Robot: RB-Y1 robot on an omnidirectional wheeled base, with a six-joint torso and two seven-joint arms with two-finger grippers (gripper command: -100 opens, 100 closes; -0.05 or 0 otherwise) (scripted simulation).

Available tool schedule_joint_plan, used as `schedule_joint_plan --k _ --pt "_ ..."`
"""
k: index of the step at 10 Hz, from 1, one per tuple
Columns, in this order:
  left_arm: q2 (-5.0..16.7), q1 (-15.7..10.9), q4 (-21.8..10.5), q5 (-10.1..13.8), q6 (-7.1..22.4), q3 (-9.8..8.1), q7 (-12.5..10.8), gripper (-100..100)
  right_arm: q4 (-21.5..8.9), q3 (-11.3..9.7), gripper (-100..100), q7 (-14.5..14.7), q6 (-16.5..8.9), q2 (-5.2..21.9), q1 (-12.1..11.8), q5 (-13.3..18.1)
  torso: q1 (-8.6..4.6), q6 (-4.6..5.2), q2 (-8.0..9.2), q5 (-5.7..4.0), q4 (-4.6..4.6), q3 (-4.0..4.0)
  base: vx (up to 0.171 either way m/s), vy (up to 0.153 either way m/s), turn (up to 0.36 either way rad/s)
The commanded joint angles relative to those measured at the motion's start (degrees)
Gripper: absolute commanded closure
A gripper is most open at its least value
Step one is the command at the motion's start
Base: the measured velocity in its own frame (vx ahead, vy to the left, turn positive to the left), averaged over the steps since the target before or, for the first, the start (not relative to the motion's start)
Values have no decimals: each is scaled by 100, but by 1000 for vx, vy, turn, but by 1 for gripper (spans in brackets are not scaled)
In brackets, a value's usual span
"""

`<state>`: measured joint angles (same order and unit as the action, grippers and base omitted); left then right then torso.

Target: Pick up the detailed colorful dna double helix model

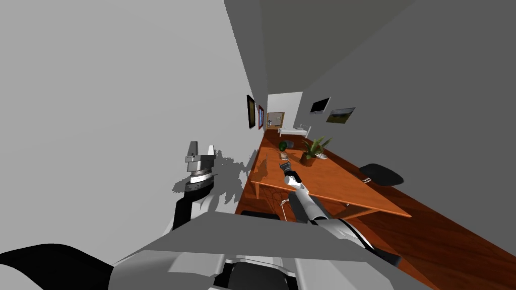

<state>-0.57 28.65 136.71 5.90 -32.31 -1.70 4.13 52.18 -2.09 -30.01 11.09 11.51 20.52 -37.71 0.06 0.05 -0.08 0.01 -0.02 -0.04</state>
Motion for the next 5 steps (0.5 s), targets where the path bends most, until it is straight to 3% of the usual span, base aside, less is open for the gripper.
schedule_joint_plan --k 1,2,4,5 --pt "0 0 0 0 0 0 0 0 -286 11 -100 -140 -76 -48 172 -175 0 0 0 0 0 0 18 15 70" --pt "0 0 0 0 0 0 0 0 -465 22 -100 -251 -124 -113 323 -319 2 -2 -2 0 0 -1 29 23 130" --pt "0 0 0 0 0 0 0 0 -593 22 -100 -251 -124 -113 323 -319 2 1 -4 1 -1 -3 20 11 13" --pt "0 0 0 0 0 0 0 0 -835 34 -100 -356 -170 -186 466 -458 -3 1 0 0 0 0 14 9 51"
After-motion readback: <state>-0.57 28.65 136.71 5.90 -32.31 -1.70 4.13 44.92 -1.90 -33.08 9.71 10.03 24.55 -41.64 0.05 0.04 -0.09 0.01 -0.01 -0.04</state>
